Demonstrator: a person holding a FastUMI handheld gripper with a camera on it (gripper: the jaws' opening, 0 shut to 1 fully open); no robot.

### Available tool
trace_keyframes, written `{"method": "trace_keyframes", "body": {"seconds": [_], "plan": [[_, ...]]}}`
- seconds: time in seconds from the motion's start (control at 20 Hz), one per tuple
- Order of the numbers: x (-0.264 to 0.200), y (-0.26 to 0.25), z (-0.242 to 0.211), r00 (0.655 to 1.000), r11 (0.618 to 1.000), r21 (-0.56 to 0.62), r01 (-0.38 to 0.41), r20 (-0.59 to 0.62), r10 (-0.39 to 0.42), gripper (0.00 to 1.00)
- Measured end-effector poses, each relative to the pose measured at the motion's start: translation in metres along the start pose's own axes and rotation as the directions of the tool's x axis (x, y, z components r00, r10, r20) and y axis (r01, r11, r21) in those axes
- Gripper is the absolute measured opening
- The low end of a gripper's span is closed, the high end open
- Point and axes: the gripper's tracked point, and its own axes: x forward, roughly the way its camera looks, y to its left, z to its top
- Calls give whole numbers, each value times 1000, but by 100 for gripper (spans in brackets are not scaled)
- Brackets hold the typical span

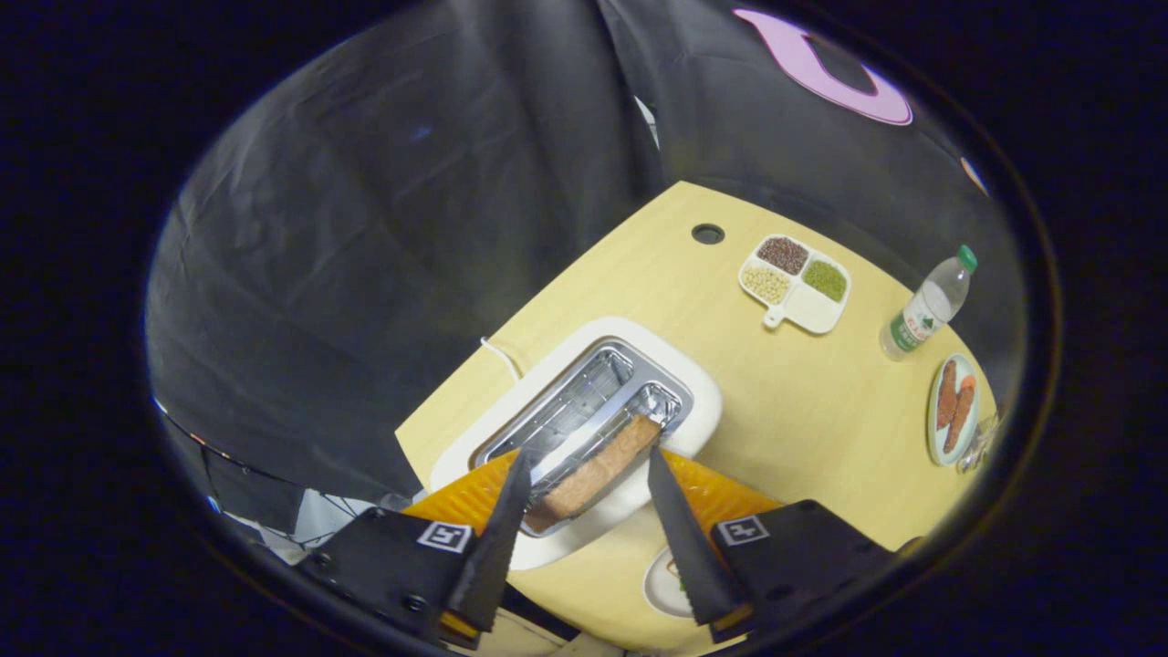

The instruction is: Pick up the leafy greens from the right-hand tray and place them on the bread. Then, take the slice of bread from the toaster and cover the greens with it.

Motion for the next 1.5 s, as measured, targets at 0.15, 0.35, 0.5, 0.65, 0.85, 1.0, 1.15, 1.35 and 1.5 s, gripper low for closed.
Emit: {"method": "trace_keyframes", "body": {"seconds": [0.15,0.35,0.5,0.65,0.85,1.0,1.15,1.35,1.5], "plan": [[1,2,0,1000,1000,19,-9,-8,9,54],[-2,2,-5,1000,1000,10,-10,-20,10,26],[-11,1,-1,1000,999,36,-12,0,12,13],[-16,4,-2,999,999,29,-31,24,31,4],[-34,0,1,996,996,73,-54,77,48,4],[-47,-7,-2,993,992,110,-68,107,57,4],[-61,-16,-1,988,988,129,-82,140,64,4],[-80,-23,0,977,982,152,-108,198,77,4],[-93,-30,-4,968,976,178,-127,235,83,4]]}}
